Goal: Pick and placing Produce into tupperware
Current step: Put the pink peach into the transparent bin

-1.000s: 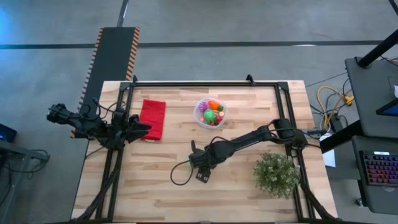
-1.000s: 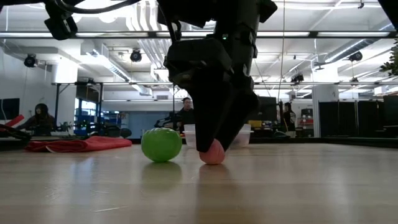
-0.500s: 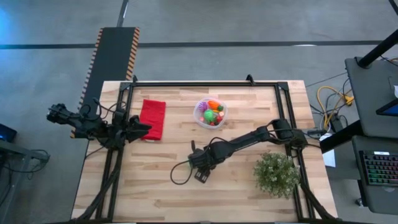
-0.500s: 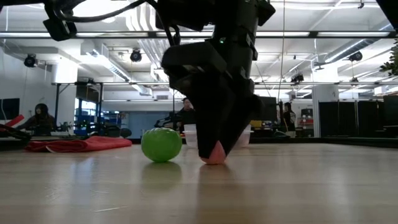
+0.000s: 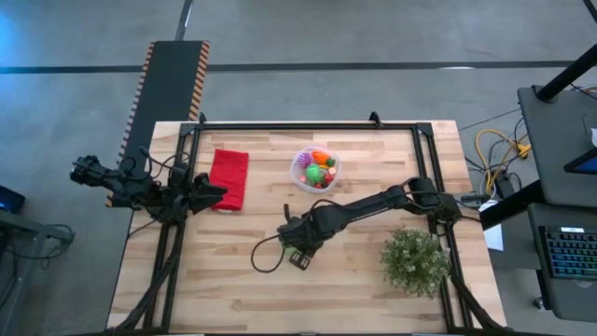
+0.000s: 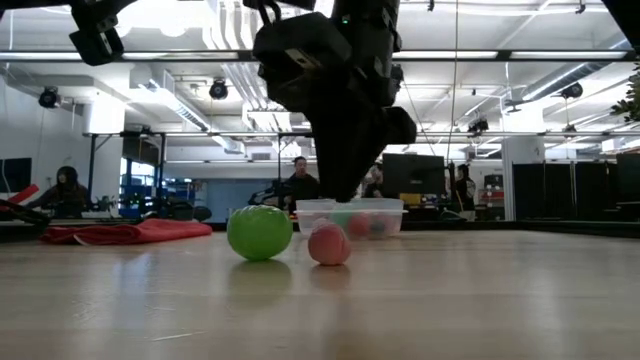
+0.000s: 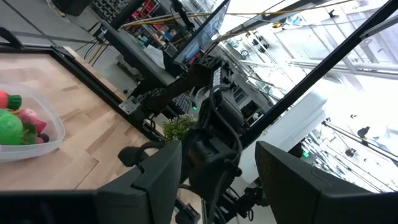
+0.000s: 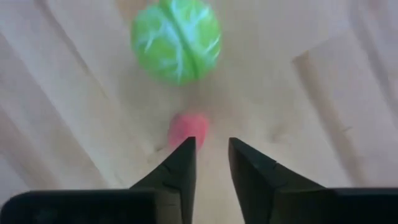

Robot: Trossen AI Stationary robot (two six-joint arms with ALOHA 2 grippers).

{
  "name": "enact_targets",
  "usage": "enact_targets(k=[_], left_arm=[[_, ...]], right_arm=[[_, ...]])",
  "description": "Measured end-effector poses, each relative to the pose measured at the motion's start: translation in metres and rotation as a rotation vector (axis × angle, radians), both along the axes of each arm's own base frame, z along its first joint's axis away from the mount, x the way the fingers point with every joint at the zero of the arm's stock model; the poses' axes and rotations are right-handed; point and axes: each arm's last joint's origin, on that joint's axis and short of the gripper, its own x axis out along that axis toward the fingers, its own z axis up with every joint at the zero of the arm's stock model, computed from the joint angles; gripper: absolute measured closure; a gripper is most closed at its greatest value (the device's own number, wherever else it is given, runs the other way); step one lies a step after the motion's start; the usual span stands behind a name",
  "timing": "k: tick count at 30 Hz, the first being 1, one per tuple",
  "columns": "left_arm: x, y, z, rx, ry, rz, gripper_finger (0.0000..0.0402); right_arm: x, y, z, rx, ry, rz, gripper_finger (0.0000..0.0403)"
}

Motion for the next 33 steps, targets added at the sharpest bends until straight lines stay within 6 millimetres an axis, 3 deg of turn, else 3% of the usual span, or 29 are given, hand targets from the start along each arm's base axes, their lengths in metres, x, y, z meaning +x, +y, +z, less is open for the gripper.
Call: enact_targets(k=[10,15,20,28,33], left_arm=[[0.000,0.000,0.000,0.003,0.001,-0.004,0.0210],[0.000,0.000,0.000,-0.005,0.001,-0.005,0.0210],[0.000,0.000,0.000,-0.025,-0.001,-0.007,0.0210],[0.000,0.000,0.000,-0.027,-0.002,-0.008,0.0210],[0.000,0.000,0.000,-0.028,-0.004,-0.008,0.0210]], right_arm=[[0.012,0.005,-0.031,0.102,0.084,-0.005,0.0200],[0.023,0.007,-0.037,0.100,0.081,-0.012,0.0181],[0.026,0.006,-0.040,0.051,0.129,-0.013,0.0202],[0.024,0.006,-0.042,0.017,0.149,-0.015,0.0292],[0.025,0.006,-0.035,0.014,0.152,-0.014,0.0317]])
